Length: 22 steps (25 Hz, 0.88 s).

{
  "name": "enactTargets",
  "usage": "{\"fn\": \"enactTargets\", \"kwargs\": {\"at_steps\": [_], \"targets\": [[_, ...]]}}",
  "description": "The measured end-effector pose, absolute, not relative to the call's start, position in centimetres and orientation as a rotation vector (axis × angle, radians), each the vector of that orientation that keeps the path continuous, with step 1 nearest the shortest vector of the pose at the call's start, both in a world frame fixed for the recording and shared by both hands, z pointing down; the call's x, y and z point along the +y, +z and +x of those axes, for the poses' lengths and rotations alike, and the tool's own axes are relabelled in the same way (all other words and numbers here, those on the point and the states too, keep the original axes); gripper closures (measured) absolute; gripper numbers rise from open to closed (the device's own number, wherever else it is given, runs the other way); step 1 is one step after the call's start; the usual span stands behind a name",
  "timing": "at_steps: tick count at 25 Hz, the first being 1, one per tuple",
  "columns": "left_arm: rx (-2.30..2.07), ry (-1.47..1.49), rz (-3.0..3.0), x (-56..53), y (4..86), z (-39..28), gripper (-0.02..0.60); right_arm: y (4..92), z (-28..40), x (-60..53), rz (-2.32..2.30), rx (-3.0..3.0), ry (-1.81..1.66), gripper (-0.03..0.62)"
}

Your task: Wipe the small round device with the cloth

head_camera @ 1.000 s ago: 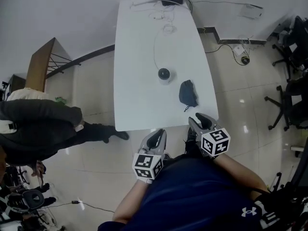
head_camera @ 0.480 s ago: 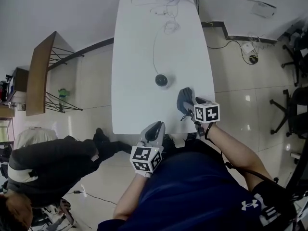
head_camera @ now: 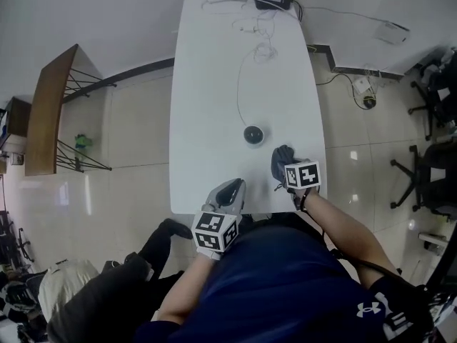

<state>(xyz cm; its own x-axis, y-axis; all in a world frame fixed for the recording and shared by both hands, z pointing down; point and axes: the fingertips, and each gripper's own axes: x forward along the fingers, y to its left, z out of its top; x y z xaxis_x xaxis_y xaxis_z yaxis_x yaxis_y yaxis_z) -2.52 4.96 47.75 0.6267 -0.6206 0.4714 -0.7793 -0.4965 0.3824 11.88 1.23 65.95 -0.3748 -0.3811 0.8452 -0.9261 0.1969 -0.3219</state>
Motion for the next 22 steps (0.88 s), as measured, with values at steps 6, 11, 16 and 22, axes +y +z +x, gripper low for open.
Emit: {"fn": "enactTargets", "kwargs": {"at_steps": [6,11,16,22], "targets": [[-1.078,0.348,2.262,3.7,48.4,-4.3,0.554,59.5,13.1,-2.8,1.479,-2.1,1.107,0.503],[-1.123,0.327,2.238,2.8,48.6,-6.7,0.554,51.4,8.0,-6.2,1.352,-2.363,0.531,0.502],[-1.156,0.316,2.216,2.9,48.6,-7.7,0.554,50.0,0.6,-5.3,1.015,-2.375,0.083,0.502],[-1.186,0.312,2.196,3.4,48.4,-7.9,0.554,51.6,2.7,-6.3,1.115,-2.413,0.341,0.502]]}}
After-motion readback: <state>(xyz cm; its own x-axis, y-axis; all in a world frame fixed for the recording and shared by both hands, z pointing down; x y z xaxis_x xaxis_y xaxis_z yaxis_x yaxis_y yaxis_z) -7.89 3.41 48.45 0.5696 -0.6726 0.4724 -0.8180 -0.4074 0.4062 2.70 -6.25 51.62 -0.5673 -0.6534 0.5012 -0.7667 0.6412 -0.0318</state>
